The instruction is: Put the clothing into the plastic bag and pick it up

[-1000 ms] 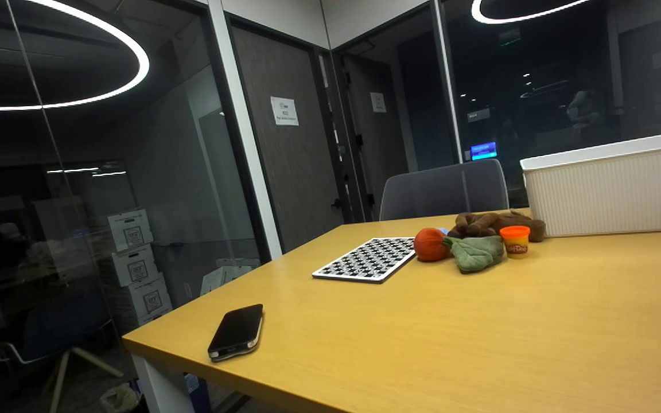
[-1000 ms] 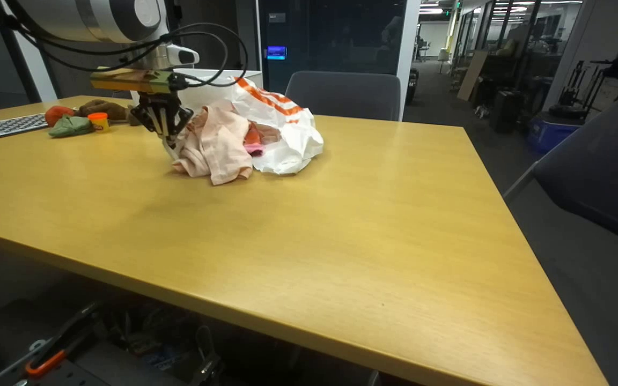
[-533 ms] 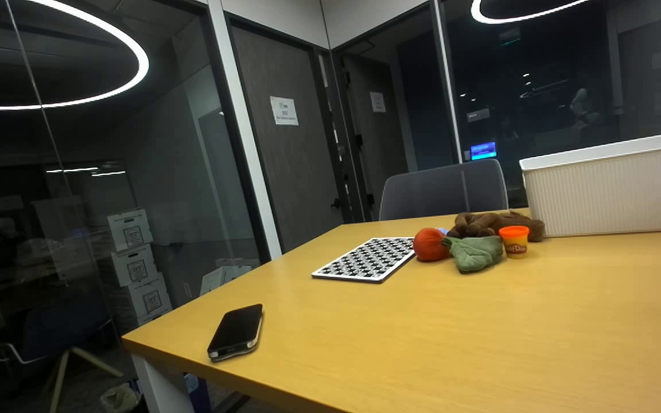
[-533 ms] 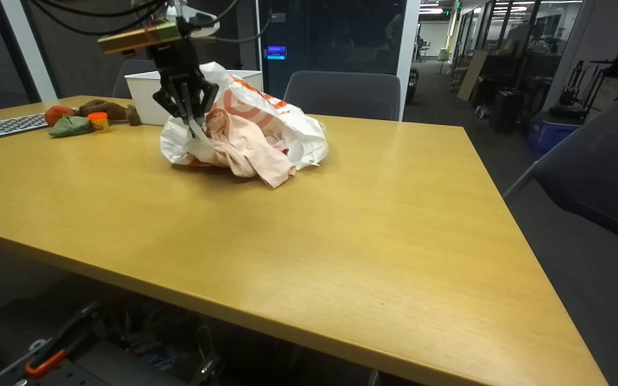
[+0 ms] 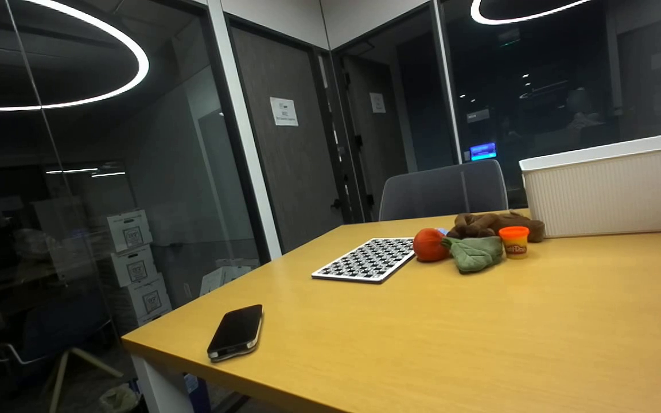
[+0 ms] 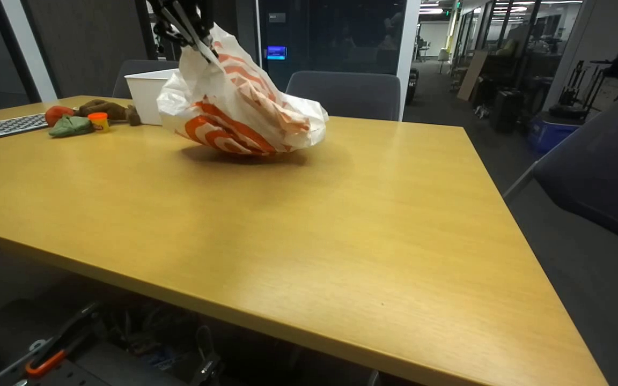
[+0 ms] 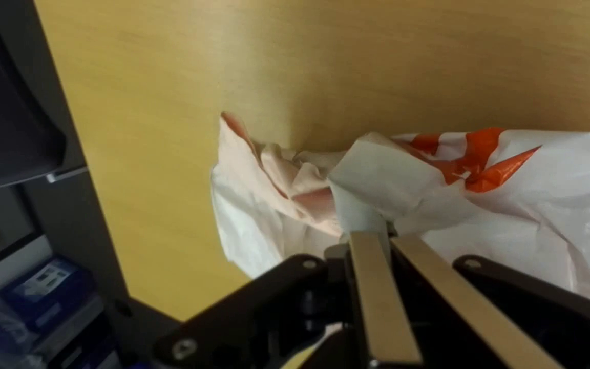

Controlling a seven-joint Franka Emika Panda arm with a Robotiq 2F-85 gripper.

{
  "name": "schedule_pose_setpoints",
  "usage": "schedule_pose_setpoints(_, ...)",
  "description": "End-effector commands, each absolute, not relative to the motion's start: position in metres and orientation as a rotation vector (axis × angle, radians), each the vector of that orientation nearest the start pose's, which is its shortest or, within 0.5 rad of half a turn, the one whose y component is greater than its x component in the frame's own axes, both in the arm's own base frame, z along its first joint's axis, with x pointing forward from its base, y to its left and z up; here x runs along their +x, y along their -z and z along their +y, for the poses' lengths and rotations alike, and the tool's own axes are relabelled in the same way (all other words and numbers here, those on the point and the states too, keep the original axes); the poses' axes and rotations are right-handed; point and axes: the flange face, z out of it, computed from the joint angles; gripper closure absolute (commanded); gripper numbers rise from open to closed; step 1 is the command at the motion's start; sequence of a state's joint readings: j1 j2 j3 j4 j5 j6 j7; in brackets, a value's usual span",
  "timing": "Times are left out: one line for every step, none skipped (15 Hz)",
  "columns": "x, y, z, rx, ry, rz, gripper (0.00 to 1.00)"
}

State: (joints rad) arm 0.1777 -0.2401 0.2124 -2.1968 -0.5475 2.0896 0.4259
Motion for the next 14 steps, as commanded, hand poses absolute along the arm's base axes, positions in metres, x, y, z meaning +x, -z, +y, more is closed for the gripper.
schedule_pose_setpoints(0.44, -0.569, 0.179, -3.535, 0.906, -0.216, 1.0)
schedule_pose_setpoints(0.433, -0.585, 0.181, -3.519, 0.978, -0.157, 1.0)
schedule_pose_setpoints(0.428, -0.599, 0.184, -3.499, 1.042, -0.09, 1.0)
schedule_pose_setpoints(0.423, -0.609, 0.186, -3.48, 1.119, -0.043, 1.0)
schedule_pose_setpoints(0.423, -0.612, 0.19, -3.466, 1.211, -0.033, 1.0)
schedule_pose_setpoints(0.425, -0.61, 0.195, -3.461, 1.297, -0.036, 1.0)
schedule_pose_setpoints(0.427, -0.598, 0.201, -3.475, 1.349, -0.077, 1.0)
schedule_pose_setpoints(0.429, -0.586, 0.207, -3.497, 1.318, -0.125, 1.0)
schedule_pose_setpoints(0.431, -0.566, 0.215, -3.505, 1.237, -0.202, 1.0)
schedule_pose_setpoints(0.428, -0.549, 0.227, -3.499, 1.143, -0.275, 1.0)
schedule_pose_setpoints(0.428, -0.53, 0.237, -3.485, 1.043, -0.346, 1.0)
schedule_pose_setpoints(0.425, -0.517, 0.243, -3.453, 0.963, -0.393, 1.0)
schedule_pose_setpoints(0.422, -0.504, 0.249, -3.418, 0.901, -0.422, 1.0)
schedule_pose_setpoints(0.418, -0.497, 0.256, -3.383, 0.84, -0.462, 1.0)
